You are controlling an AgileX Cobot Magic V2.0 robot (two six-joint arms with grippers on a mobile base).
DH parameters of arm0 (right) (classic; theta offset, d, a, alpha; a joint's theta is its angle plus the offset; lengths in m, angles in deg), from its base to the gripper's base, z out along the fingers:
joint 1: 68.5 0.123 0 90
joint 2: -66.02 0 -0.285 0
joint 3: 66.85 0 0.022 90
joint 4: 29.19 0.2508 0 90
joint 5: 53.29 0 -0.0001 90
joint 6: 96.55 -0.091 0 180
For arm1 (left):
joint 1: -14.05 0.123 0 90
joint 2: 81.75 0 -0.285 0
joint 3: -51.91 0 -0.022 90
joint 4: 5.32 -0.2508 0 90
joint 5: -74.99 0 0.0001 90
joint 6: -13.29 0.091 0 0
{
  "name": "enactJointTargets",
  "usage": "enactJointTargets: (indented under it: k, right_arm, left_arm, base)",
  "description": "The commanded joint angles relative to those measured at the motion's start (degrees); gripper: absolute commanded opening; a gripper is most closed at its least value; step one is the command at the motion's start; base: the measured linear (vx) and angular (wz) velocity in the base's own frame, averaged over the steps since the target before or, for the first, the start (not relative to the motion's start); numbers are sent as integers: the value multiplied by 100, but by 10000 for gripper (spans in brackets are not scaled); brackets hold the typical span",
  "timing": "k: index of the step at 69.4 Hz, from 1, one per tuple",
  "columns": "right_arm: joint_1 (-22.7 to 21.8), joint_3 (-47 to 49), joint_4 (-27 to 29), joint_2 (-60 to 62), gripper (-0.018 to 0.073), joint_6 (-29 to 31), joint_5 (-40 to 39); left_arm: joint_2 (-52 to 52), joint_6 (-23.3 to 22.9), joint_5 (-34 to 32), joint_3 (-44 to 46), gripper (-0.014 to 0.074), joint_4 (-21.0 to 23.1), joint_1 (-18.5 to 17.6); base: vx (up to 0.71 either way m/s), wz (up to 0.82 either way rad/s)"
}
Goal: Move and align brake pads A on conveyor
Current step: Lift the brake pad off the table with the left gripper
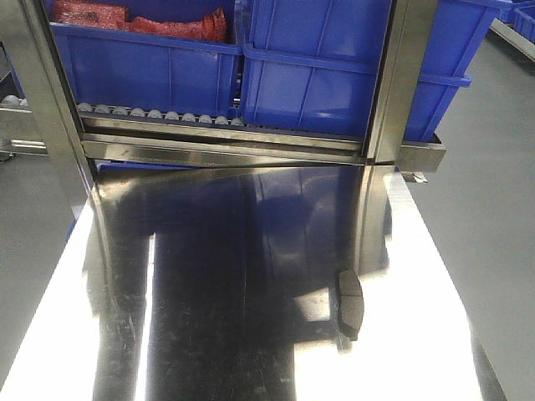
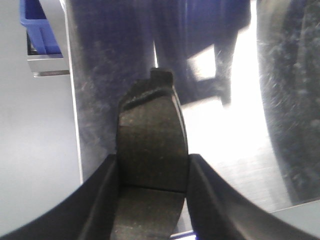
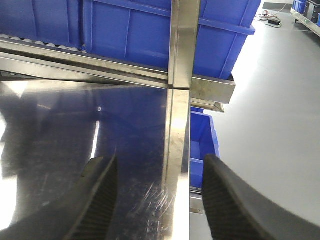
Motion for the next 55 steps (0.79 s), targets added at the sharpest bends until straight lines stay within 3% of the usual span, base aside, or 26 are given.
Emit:
enactJointTargets:
  k: [1,18,55]
  right_arm:
    - [-24,151,-43,-63,379,71,-422]
    - [-24,151,-43,-63,379,71,-422]
    - [-24,151,-43,-63,379,71,-430]
  left_arm:
    - [319,-37,-371,-63,-6,-163,-16]
    - [921,-44,-545,-116,-6,-448,-16]
    - [1024,-44,-467,-116,-6,-440,-16]
  base:
    - [0,0]
    - [0,0]
    - [0,0]
